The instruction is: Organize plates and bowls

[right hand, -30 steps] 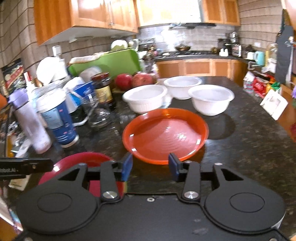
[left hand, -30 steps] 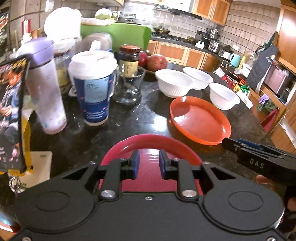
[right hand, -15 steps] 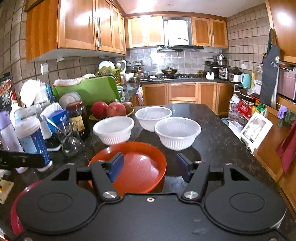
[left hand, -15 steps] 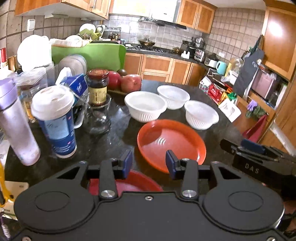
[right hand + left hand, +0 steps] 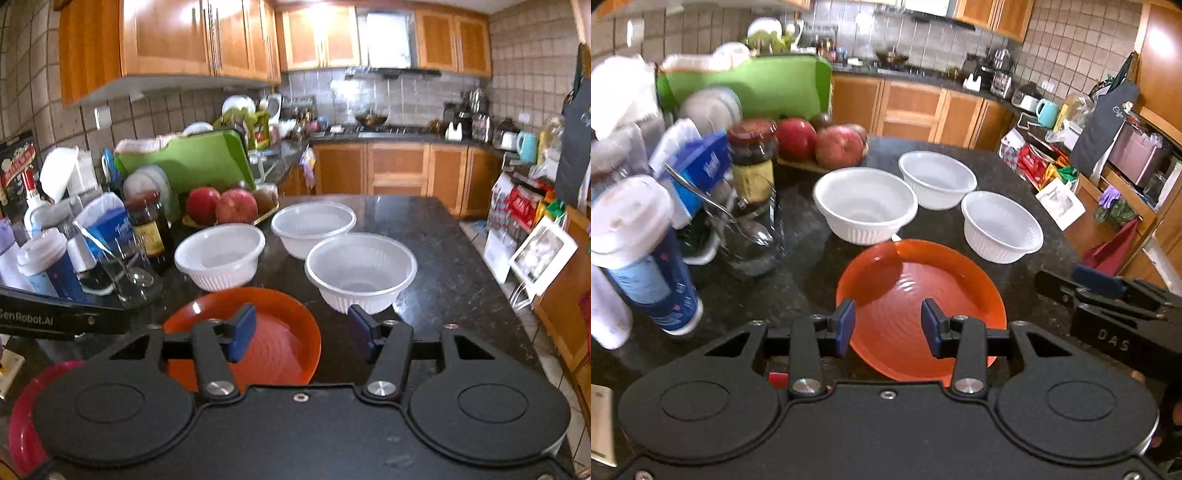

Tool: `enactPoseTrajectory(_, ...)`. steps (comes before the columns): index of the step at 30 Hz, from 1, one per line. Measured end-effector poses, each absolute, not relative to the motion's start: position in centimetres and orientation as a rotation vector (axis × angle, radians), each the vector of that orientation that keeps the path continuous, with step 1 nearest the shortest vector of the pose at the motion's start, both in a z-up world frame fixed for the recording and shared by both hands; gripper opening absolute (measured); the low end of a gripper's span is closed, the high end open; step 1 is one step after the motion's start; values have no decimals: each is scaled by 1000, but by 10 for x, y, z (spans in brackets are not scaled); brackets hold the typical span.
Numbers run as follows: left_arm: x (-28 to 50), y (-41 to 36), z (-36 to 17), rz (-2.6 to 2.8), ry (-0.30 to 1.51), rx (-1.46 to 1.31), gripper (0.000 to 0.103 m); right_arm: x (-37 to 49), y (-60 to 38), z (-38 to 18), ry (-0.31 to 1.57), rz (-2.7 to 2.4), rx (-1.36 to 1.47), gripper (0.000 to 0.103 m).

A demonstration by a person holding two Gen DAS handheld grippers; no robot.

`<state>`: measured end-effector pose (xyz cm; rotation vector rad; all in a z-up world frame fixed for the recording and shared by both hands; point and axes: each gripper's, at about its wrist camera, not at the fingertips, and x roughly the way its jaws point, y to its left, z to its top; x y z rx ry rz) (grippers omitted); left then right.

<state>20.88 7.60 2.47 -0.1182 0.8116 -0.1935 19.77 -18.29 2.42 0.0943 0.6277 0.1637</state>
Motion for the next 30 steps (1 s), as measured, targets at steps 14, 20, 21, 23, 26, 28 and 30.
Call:
enactPoseTrajectory(14,250,72,-2,-99,935,-107,44,258,-182,-22,802,260,114,38)
enactPoseTrajectory(20,261,73,-12,-66,972,-97,44,278,-180,-36,837,268,96,35)
enactPoseTrajectory(21,264,74,-14,-61,980,-100,44,281,-181,-37,843,274,100,33)
enactPoseTrajectory(23,268,75,-17,-53,996,-105,44,286,-181,-41,855,281,108,32)
enactPoseTrajectory(26,272,76,-21,-50,1017,-113,42,291,-181,-44,863,286,109,31)
enactPoseTrajectory(28,274,76,-23,-52,1029,-118,41,292,-181,-46,865,287,111,29)
enactPoseTrajectory(30,275,75,-25,-52,1039,-119,41,293,-180,-48,866,284,108,27)
